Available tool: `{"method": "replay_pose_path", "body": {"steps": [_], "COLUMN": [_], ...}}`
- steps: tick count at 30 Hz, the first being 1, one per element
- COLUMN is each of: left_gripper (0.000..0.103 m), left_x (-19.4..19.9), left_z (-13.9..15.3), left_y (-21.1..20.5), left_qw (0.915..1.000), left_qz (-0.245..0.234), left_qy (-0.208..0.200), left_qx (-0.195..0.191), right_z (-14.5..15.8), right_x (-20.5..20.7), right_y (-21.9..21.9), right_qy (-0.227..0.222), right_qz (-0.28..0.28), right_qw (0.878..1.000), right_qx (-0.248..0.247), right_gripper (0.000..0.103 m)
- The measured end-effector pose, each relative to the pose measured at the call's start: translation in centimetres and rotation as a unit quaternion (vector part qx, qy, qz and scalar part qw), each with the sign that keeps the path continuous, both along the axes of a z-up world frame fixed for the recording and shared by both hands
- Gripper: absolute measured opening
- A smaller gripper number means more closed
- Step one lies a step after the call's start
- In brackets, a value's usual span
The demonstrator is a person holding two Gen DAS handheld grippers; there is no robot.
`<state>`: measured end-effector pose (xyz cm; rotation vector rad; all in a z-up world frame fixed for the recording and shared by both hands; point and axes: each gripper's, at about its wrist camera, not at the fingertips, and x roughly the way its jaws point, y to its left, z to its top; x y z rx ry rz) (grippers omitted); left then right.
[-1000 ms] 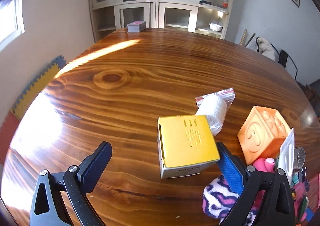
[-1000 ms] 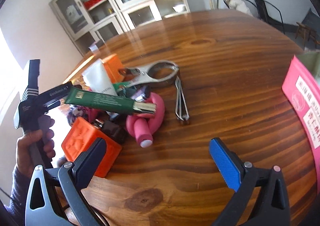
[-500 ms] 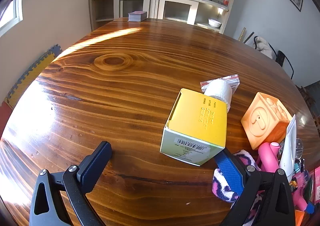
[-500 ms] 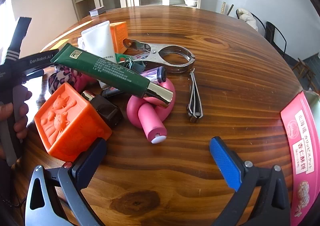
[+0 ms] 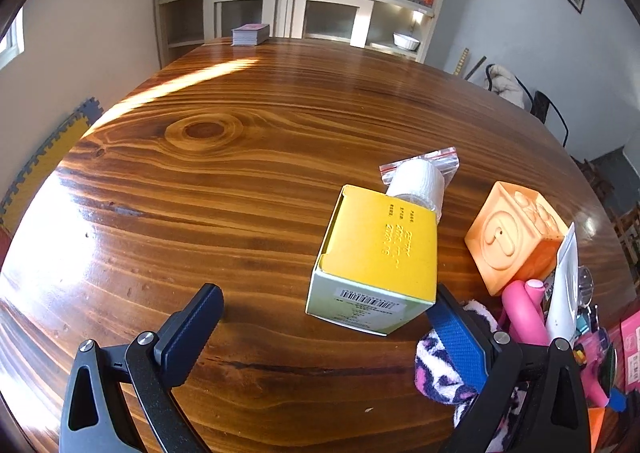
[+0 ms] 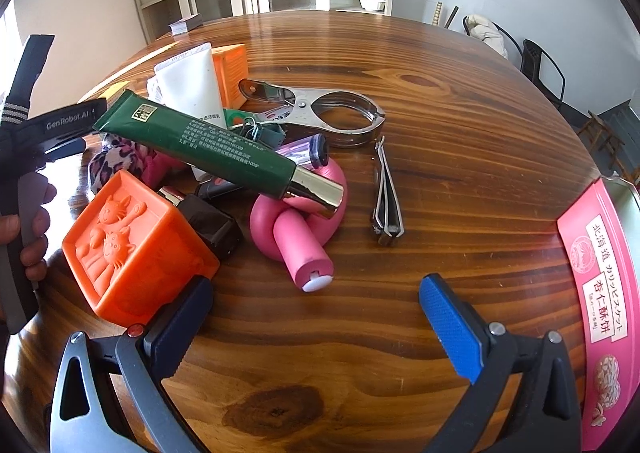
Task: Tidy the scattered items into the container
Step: 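Close the left tool on the yellow-and-white box and lift it, then carry the yellow box with the left tool while the right tool grasps the nail clippers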
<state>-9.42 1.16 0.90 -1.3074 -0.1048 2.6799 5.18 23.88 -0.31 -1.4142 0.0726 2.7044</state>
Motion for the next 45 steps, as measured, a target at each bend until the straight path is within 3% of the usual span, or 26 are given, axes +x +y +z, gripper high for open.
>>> {"method": "replay_pose_path", "body": {"steps": [7,16,25,26,30,34,38,41,45], "left_gripper": [0.102,0.102,0.102,0.101,0.047,0.045,0.045,0.045,0.045], "left_x": [-1.0,-1.9,-2.4,-2.6,-3.3,-3.3,-1.6,0.0,1.7], "left_z": [1.4,1.8,0.8,0.7,0.3,0.7,1.7,2.5,3.1], "left_y": [1.2,1.8,2.8,2.8,2.6,1.9,1.5,1.8,2.1], "left_qw": [0.9956,0.9942,0.9930,0.9932,0.9926,0.9917,0.9900,0.9880,0.9863], "left_qz": [-0.054,-0.083,-0.081,-0.076,-0.067,-0.079,-0.102,-0.123,-0.133], "left_qy": [0.032,0.012,-0.040,-0.048,-0.077,-0.093,-0.091,-0.088,-0.093], "left_qx": [-0.069,-0.067,-0.076,-0.074,-0.066,-0.042,-0.035,-0.035,-0.032], "right_z": [0.0,0.0,0.0,0.0,0.0,0.0,0.5,1.9,3.3], "right_x": [-0.3,-0.5,-0.4,-0.4,-0.3,-0.1,0.0,1.4,2.5], "right_y": [0.3,0.8,0.8,0.9,1.1,1.2,2.7,3.7,2.7], "right_qy": [-0.001,-0.003,-0.003,-0.003,-0.003,-0.011,-0.076,-0.068,-0.062], "right_qz": [-0.009,-0.014,-0.025,-0.028,-0.040,-0.062,-0.111,-0.133,-0.113], "right_qw": [1.000,1.000,1.000,1.000,0.999,0.998,0.991,0.987,0.991], "right_qx": [-0.001,-0.005,-0.002,-0.002,-0.001,0.000,-0.020,-0.053,-0.046], "right_gripper": [0.103,0.103,0.103,0.103,0.103,0.103,0.103,0.102,0.102]}}
